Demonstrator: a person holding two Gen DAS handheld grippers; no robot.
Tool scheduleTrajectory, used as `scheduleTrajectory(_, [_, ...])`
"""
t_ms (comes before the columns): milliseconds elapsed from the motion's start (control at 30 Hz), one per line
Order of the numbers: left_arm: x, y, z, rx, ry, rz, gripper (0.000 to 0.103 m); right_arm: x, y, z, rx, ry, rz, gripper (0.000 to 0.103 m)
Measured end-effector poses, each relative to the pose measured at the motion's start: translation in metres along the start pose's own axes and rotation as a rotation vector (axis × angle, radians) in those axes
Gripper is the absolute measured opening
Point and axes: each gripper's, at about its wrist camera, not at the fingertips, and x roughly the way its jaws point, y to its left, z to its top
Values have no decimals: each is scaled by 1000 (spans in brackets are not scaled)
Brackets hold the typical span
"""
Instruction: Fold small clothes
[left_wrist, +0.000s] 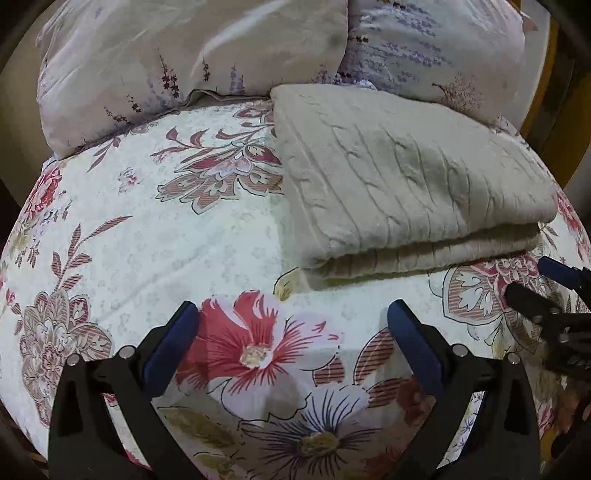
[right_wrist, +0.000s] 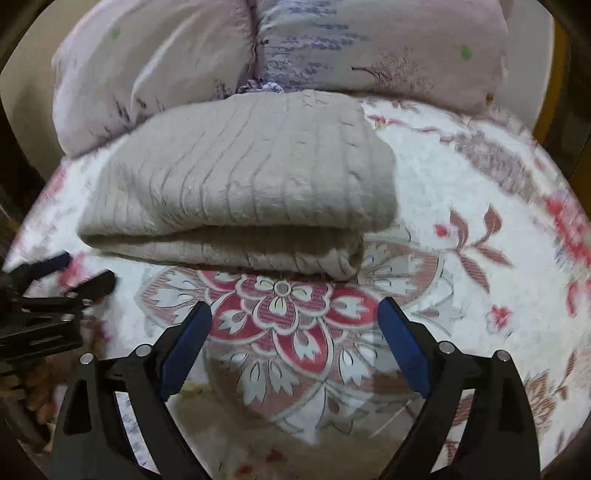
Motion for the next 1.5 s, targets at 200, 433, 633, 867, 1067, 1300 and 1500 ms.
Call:
scheduleTrajectory(200, [-3,3,-4,9,-26,-2,101,6,1,1,-4,-2,-43,102])
scheduleTrajectory(433, [-3,3,-4,9,-26,-2,101,5,3,-3,-5,-10,-42,102])
scheduleTrajectory(633, [-3,3,-4,8,-26,-1,101,5,3,-3,-4,-10,-42,102])
scheduleTrajectory(867, [-3,2,-4,7,-26,-1,101,5,4,-3,-4,-11,-42,102])
scheduleTrajectory(1067, [-3,2,-4,7,-27,-1,101,5,3,-3,-4,-11,-42,102])
scheduleTrajectory(1300, [-2,2,-4,6,-27,0,101,5,3,-3,-4,-11,-41,102])
scheduleTrajectory(1500, [-2,2,-4,6,-27,0,101,5,3,-3,-4,-12,-42,102])
